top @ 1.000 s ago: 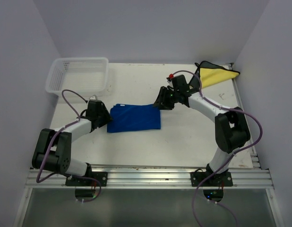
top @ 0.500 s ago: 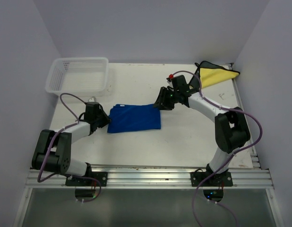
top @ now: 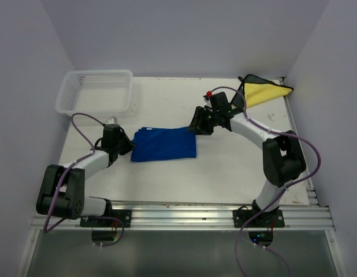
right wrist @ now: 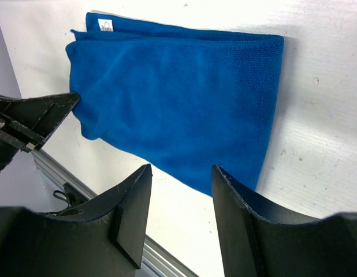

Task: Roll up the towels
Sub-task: Fold the towel

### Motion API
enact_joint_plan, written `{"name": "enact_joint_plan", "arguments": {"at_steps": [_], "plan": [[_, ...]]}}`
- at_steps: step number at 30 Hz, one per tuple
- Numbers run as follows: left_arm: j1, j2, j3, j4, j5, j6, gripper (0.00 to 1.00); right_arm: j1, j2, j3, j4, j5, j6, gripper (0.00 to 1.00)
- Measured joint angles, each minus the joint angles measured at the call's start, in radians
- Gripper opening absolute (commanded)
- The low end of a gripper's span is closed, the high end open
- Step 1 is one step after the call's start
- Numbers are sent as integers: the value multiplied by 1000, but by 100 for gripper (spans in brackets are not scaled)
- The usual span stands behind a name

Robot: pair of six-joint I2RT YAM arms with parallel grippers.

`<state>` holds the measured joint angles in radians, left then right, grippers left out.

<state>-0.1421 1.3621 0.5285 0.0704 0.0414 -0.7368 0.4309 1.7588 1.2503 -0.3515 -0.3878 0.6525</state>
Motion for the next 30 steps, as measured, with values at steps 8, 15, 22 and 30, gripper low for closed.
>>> {"name": "enact_joint_plan", "arguments": {"at_steps": [8, 15, 22, 30], "plan": [[-48, -29, 40, -55, -58, 25, 4, 0, 2, 0, 0, 0, -2, 52], [-106, -33, 80, -81, -116, 41, 1, 0, 2, 0, 0, -1, -2, 52], [-162, -33, 133, -146, -174, 51, 6, 0, 8, 0, 0, -2, -3, 53], [-167, -50, 156, -178, -215, 54, 0, 0, 26, 0, -3, -3, -7, 55]]}}
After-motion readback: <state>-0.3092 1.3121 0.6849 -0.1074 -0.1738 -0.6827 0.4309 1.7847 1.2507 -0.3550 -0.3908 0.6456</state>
